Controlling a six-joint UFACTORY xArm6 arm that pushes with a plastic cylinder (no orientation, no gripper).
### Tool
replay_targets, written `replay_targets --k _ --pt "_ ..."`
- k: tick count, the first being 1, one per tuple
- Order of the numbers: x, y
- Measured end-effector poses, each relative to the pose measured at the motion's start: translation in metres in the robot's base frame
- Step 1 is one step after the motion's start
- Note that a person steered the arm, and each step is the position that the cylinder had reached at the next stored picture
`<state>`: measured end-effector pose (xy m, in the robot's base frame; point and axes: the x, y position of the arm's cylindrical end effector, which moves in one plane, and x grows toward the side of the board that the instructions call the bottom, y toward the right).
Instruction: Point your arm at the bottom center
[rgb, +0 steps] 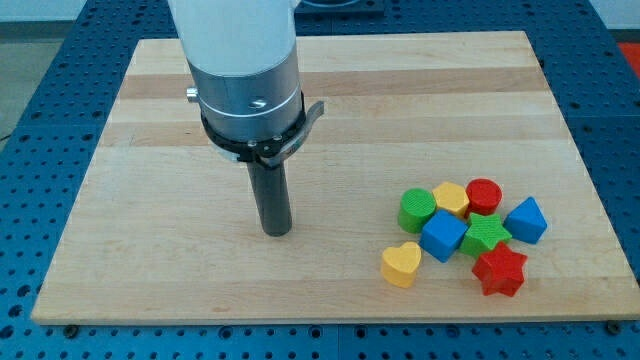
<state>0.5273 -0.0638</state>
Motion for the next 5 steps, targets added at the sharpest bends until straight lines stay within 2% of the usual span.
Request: replay_targets --k 5 --pt "-0.015 0.001"
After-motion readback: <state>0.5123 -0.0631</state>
